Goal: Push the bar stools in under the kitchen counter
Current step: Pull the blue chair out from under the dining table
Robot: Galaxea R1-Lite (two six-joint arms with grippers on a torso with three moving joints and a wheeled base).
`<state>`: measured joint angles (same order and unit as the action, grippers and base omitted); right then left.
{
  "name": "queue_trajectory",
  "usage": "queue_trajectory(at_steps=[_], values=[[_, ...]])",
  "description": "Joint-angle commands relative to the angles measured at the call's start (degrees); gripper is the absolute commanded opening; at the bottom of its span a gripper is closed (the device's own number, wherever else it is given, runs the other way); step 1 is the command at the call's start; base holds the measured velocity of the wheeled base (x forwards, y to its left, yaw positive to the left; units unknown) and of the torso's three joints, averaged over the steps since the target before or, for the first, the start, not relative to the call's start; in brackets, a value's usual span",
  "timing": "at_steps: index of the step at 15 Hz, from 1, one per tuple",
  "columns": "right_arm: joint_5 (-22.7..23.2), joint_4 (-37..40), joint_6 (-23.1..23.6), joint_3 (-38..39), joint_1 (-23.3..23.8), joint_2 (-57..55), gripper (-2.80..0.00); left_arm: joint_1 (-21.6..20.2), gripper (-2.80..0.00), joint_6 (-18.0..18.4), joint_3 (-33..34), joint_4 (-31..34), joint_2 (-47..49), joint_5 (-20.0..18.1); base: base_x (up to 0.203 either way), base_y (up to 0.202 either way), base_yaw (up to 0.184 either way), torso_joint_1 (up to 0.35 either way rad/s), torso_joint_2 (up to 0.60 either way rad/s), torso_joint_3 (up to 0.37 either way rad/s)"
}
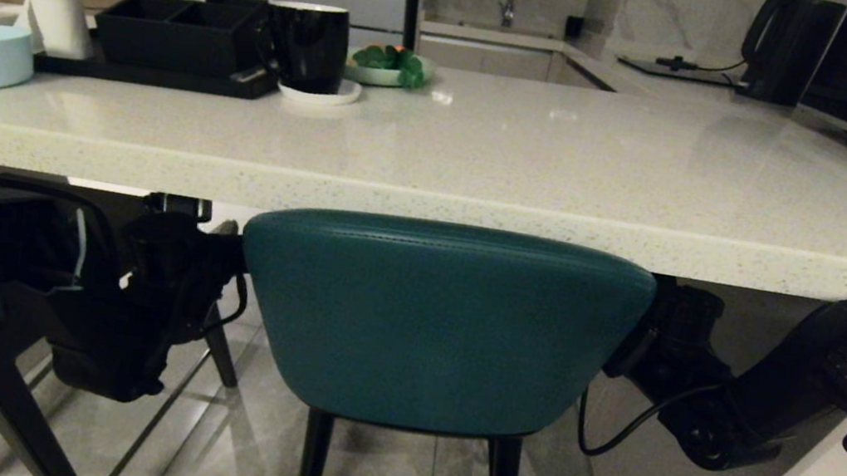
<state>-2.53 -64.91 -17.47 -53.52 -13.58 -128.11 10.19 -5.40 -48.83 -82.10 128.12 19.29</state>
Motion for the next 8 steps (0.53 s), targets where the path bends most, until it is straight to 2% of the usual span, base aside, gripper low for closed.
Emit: queue_trajectory(at_steps=[1,3,6,8], values=[[-0.09,-0.39,-0.29,-1.56,-1.43,-0.83,-2.8,0.0,-2.8,-0.02,-2.66,0.09,1.83,0.27,0.0,0.0,0.0,0.0,0.0,0.0],[-0.4,-0.44,-1.07,-1.67,-2.66,-0.65,-2.8,0.61,-2.8,-0.02,-4.26,0.99,2.67,0.95,0.0,0.0,0.0,0.0,0.0,0.0],[-1.52,-0.22,-1.08,-3.43,-3.61,-0.64,-2.8,4.43,-2.8,-0.14,-3.68,1.13,0.53,1.09,0.0,0.0,0.0,0.0,0.0,0.0],[-1.68,0.05,-1.08,-3.11,-4.85,0.21,-2.8,4.66,-2.8,-0.12,-5.79,1.98,0.45,1.15,0.0,0.0,0.0,0.0,0.0,0.0]])
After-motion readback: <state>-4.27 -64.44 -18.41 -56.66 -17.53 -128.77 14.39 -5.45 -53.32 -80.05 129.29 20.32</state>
